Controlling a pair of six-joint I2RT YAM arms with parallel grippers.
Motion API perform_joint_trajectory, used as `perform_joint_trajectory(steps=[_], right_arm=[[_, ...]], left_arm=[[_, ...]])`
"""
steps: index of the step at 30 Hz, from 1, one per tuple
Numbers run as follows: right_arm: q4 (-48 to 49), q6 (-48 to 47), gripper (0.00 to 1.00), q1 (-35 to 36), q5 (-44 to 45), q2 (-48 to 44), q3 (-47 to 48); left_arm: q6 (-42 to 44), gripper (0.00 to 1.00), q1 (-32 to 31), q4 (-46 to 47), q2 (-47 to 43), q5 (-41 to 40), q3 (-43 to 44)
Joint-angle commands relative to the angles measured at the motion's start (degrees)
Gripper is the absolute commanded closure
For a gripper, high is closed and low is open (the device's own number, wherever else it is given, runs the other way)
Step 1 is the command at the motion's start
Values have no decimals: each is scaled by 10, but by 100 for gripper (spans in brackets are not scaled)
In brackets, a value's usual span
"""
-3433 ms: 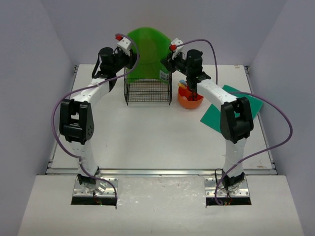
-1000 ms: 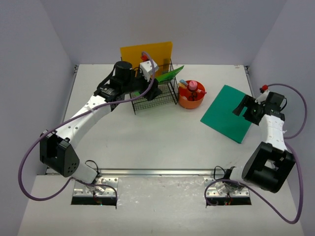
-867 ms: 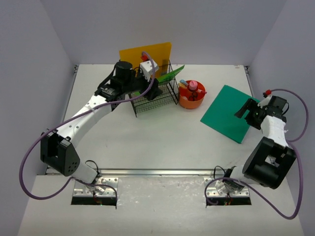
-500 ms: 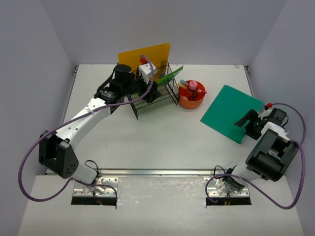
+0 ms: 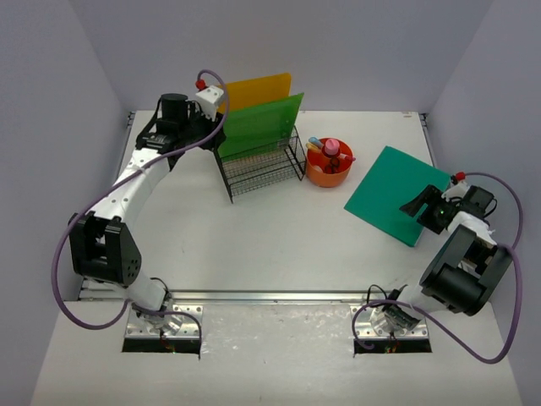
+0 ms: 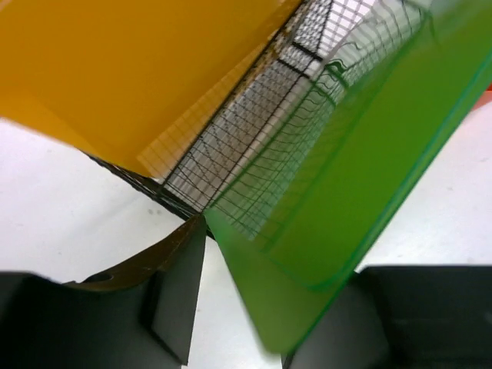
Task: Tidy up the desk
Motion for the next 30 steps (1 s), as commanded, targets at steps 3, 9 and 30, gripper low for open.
perform_joint_trajectory(steps=[3,9,30], right_arm=[[12,-34,30,-3,-59,-29,3],[1,-55,32,-3,-83,-44,6],[-45,-40,30,-4,-48,-65,11]], left_arm=[[81,70,-4,-19,111,-13,139],[123,72,-3,-41,213,6,250],[88,15,31,99,99,8,168]])
